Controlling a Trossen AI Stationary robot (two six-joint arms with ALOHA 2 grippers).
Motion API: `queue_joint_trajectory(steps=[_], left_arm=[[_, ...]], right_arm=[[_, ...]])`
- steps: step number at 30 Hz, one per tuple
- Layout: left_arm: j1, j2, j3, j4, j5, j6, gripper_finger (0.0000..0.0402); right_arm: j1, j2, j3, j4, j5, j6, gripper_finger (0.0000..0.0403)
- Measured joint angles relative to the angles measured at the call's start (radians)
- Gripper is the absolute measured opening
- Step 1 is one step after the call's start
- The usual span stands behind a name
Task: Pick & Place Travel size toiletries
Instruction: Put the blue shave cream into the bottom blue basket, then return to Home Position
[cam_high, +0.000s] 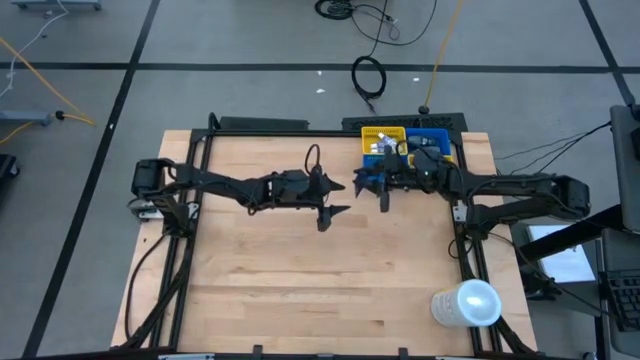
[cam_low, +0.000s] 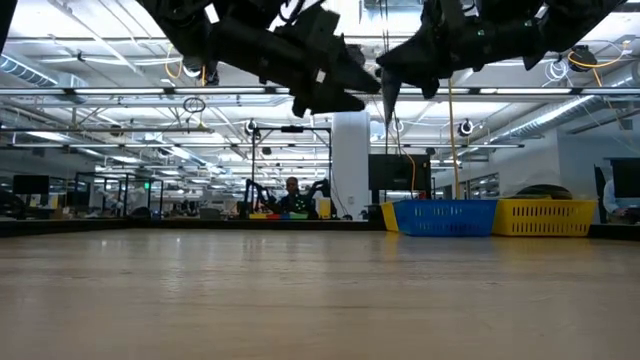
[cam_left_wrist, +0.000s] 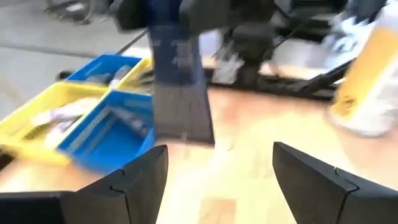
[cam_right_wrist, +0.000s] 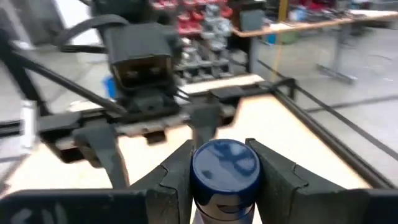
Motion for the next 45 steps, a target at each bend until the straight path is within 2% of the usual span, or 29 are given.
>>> queue_joint_trajectory(steps=[6, 11, 19, 27, 36, 38, 42, 45], left_arm=[[0.011, -0.045, 0.002, -0.232, -0.052, -0.058, 0.0276], [0.011, -0.071, 0.000, -0.415, -0.055, -0.081, 0.0274], [0.003, -0.077, 0.000, -0.549, -0.055, -0.111, 0.0273], [0.003, -0.077, 0.000, -0.601, -0.055, -0.132, 0.0273], [0.003, -0.077, 0.000, -0.599, -0.055, -0.131, 0.0274], [0.003, -0.077, 0.000, -0.599, -0.055, -0.132, 0.0273], [0.003, -0.077, 0.000, -0.599, -0.055, -0.134, 0.0273], [0.003, -0.077, 0.000, -0.599, -0.055, -0.134, 0.0273]], right_arm=[[-0.047, -0.014, 0.000, -0.114, 0.116, -0.022, 0.0113], [-0.082, -0.011, 0.000, -0.193, 0.267, -0.045, 0.0113], [-0.132, -0.011, 0.000, -0.321, 0.471, -0.088, 0.0113], [-0.194, -0.010, 0.000, -0.464, 0.500, -0.126, 0.0113], [-0.218, -0.010, -0.006, -0.497, 0.499, -0.158, 0.0116], [-0.218, -0.010, -0.014, -0.498, 0.498, -0.173, 0.0150], [-0.218, -0.010, -0.028, -0.496, 0.500, -0.172, 0.0246], [-0.217, -0.010, -0.032, -0.495, 0.500, -0.174, 0.0298]])
